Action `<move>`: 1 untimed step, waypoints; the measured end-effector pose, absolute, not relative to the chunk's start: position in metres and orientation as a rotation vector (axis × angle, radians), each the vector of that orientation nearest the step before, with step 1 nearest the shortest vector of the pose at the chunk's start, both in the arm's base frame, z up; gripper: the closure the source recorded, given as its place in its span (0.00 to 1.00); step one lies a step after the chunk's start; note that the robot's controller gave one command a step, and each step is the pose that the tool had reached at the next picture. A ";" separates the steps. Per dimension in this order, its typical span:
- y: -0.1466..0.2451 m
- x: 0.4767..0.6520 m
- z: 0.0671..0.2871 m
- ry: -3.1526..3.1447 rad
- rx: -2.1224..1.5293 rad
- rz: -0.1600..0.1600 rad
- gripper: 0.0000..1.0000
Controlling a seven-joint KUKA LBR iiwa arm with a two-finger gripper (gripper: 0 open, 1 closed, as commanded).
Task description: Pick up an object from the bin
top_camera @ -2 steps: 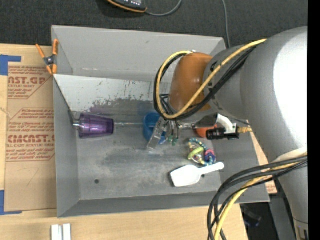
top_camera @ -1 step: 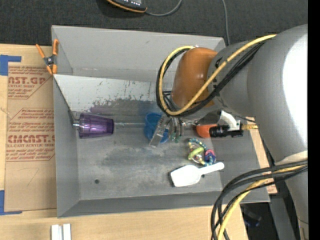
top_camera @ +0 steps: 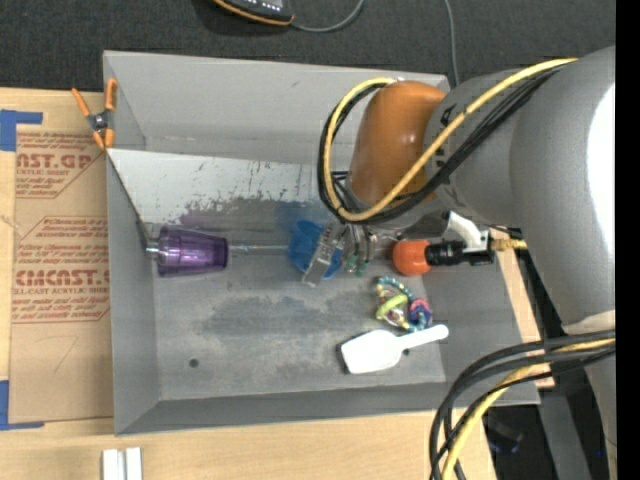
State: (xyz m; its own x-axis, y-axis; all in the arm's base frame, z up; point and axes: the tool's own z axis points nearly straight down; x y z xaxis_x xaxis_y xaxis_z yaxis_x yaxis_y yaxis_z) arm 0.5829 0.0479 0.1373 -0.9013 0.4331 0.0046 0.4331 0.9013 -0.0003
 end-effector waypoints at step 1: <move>0.048 0.584 0.156 -3.062 -0.697 -0.003 1.00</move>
Offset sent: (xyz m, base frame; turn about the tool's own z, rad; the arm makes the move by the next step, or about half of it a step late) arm 0.0008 0.0002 0.0159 -0.0004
